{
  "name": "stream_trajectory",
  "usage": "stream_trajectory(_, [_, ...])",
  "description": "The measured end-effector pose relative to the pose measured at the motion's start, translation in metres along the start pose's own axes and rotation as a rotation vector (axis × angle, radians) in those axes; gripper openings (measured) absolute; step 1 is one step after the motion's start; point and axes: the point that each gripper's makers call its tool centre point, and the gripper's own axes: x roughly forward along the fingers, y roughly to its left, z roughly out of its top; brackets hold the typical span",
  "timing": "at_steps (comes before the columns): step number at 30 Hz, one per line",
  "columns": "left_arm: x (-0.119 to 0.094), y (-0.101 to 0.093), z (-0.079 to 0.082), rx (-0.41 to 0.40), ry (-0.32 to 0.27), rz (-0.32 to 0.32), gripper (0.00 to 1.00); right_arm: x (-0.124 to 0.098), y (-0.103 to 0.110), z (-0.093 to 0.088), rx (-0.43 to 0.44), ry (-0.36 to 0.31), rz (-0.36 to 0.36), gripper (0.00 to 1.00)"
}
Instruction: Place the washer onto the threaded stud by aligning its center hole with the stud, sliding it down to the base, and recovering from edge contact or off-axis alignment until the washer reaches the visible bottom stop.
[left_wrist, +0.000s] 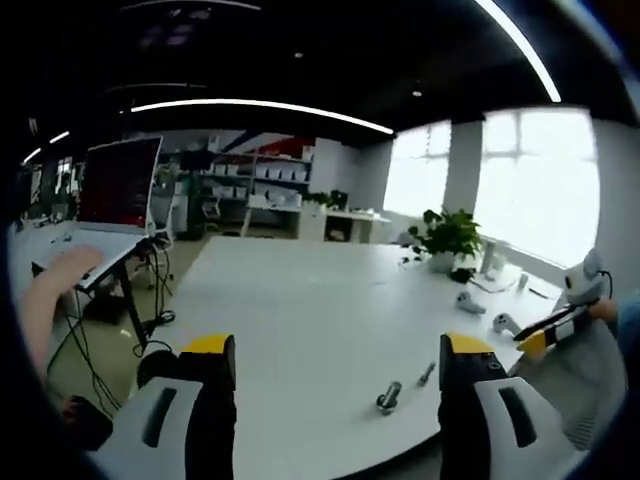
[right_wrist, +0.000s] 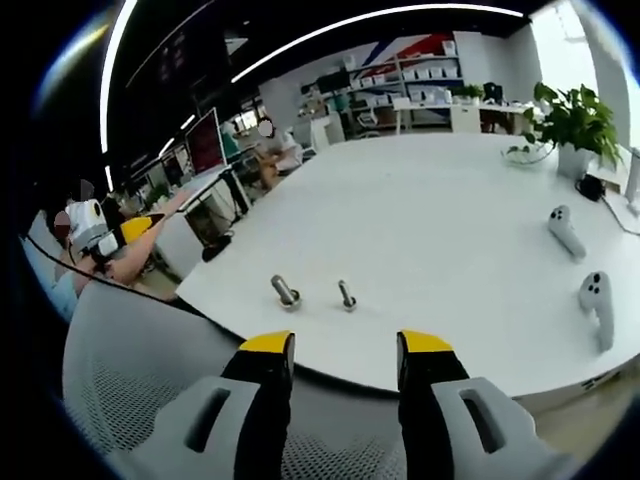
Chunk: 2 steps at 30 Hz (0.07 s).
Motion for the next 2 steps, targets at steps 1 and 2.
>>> stream_trajectory(1, [0.0001,-0.001,-0.0003,0.004,0.001,-0.006,0.82,-0.0002,0.0009,0.0003,0.004,-0.004,0.005,0.41])
stream_trajectory(2, [0.0002,-0.0014,-0.0007,0.007,0.003,-0.008,0.82,-0.0006,0.001,0.0006,0.01,-0.008,0.005,0.4])
